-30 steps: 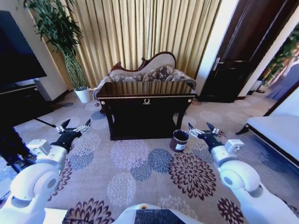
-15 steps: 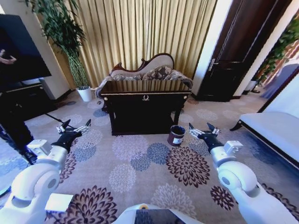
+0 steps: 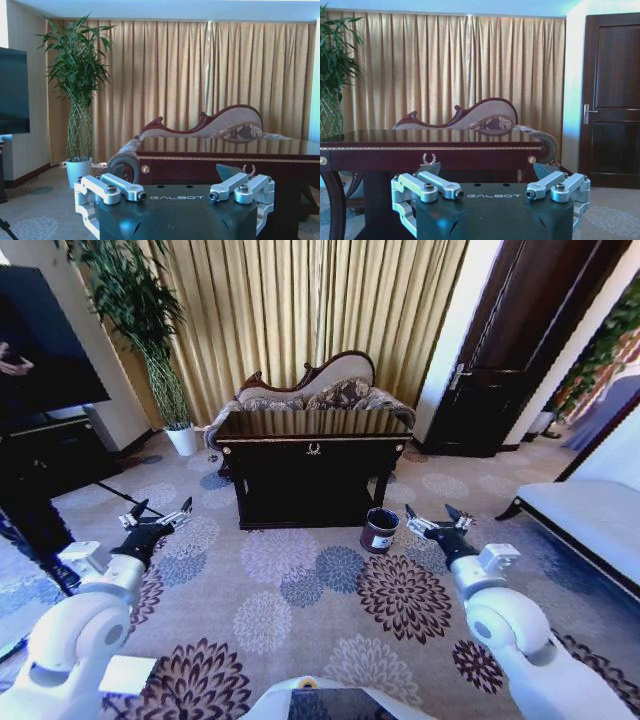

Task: Move to the front of the table and place the trash on the table into the trash bin.

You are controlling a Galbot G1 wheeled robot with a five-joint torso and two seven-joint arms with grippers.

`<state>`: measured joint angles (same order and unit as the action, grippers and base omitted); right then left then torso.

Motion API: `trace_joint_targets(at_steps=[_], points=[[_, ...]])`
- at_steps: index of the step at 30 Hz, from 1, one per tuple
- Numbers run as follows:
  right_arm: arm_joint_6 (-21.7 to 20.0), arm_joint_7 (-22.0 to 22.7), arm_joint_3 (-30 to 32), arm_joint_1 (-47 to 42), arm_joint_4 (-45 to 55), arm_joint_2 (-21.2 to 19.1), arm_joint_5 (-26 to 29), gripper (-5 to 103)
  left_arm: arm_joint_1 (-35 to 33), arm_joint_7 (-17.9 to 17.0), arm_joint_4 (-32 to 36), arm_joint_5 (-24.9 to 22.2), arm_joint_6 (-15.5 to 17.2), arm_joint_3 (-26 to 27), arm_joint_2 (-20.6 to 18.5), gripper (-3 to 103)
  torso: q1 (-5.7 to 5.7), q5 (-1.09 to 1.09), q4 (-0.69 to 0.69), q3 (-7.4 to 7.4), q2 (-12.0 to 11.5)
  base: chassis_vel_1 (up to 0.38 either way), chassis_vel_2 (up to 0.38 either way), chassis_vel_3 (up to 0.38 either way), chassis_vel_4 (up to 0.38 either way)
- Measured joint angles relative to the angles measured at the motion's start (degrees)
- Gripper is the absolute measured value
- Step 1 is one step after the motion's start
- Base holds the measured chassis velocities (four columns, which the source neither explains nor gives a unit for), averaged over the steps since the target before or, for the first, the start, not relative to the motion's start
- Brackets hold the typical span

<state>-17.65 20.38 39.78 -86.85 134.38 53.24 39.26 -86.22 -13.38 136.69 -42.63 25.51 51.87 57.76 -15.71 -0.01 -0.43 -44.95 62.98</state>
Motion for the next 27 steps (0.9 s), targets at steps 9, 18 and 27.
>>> trace_joint_targets(at_steps=[9,18,27], points=[[-0.4,0.0,0.0,0.3,1.2,-0.1,0.9,100,-0.1,0.0,0.2,-0.1,-0.5,-0.4,-0.3,100,0.00,-0.01,0.00,0.00,0.0,0.000,0.000,0.000,0.000],[-0.8,0.0,0.6,0.3,2.8,-0.3,1.8,100,0.1,0.2,0.1,-1.0,-0.9,-0.5,-1.1,100,0.00,-0.01,0.00,0.00,0.0,0.000,0.000,0.000,0.000],[-1.4,-1.6,1.5,-0.4,3.4,-0.7,2.2,100,0.4,2.1,0.2,-2.2,-0.9,0.2,-2.2,100,0.00,-0.01,0.01,0.00,0.0,0.000,0.000,0.000,0.000]])
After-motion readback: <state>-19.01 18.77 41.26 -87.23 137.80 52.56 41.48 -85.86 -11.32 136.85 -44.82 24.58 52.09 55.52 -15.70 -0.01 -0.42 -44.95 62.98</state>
